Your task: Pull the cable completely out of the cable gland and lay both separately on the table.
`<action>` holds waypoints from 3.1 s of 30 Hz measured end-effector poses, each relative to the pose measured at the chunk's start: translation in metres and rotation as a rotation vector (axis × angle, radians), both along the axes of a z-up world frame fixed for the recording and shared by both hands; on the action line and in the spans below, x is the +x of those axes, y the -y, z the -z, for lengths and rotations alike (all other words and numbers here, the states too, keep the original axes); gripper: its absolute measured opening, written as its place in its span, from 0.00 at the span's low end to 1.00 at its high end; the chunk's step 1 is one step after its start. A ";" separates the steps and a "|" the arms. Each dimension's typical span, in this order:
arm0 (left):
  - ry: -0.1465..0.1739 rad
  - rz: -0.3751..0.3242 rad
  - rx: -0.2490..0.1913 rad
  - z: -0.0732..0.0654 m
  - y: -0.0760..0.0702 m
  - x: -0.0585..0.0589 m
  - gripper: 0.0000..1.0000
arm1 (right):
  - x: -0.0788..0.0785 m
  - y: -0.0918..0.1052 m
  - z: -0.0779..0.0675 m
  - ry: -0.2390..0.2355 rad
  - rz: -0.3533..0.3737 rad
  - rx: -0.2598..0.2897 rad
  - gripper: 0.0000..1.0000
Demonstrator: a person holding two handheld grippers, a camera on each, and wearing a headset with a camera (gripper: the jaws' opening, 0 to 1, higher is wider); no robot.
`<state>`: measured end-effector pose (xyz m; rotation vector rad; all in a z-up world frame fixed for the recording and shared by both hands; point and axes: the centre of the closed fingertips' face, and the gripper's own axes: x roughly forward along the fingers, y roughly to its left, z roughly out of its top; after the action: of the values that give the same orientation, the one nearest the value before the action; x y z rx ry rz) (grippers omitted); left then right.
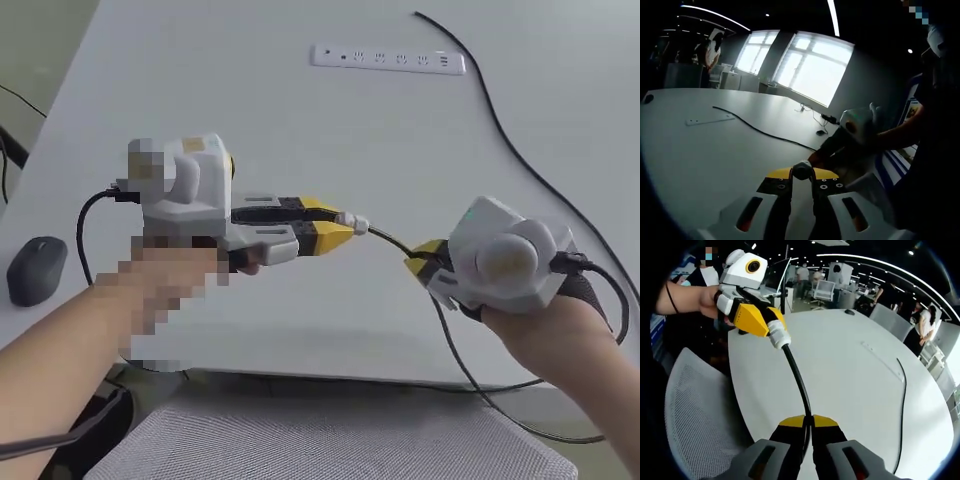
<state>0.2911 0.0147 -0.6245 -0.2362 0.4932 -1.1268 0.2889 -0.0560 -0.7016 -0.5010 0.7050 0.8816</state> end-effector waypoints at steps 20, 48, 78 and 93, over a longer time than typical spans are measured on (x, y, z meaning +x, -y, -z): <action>-0.009 0.000 -0.016 0.001 0.000 -0.002 0.15 | -0.004 0.006 0.006 -0.015 0.007 -0.022 0.00; 0.025 -0.061 0.020 0.051 -0.033 -0.009 0.15 | 0.038 -0.041 -0.001 -0.027 -0.078 -0.098 0.00; -0.064 -0.185 0.060 0.156 -0.095 -0.015 0.15 | 0.070 -0.153 0.068 -0.119 -0.284 -0.190 0.00; -0.082 -0.188 0.093 0.181 -0.098 -0.009 0.15 | 0.064 -0.161 0.107 -0.142 -0.317 -0.223 0.00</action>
<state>0.2819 0.1130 -0.8051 -0.2427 0.5824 -0.9117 0.3525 0.1052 -0.8086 -0.7685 0.8739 1.1502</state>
